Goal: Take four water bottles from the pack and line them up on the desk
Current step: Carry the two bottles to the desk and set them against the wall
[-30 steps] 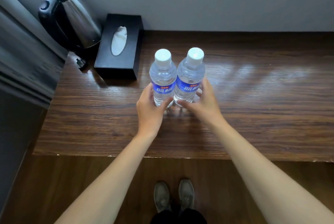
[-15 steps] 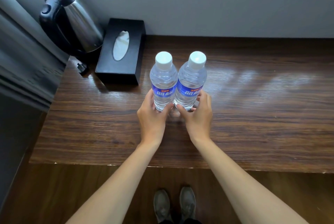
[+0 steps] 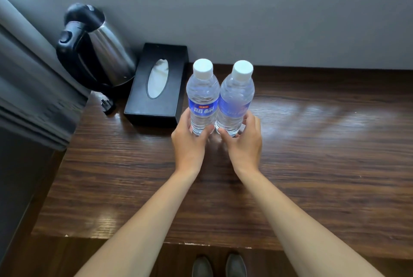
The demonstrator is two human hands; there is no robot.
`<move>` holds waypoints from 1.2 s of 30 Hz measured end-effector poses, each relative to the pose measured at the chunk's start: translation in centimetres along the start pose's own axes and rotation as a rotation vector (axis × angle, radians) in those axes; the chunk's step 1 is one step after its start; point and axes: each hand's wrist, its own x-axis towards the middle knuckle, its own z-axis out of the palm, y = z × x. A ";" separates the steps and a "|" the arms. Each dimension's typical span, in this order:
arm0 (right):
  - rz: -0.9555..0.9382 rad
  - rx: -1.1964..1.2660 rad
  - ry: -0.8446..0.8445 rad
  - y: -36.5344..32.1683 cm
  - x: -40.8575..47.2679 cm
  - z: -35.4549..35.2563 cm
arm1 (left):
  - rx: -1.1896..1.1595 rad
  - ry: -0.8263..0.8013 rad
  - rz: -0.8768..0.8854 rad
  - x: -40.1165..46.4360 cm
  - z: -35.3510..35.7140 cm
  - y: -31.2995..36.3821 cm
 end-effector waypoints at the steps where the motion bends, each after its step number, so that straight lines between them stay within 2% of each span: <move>1: 0.003 0.004 0.002 -0.1 0.4 0.2 | 0.004 0.006 0.003 0.5 0.1 0.0; 36: 0.028 0.093 0.088 -3.0 13.8 7.0 | 0.129 0.010 0.017 15.1 5.8 1.6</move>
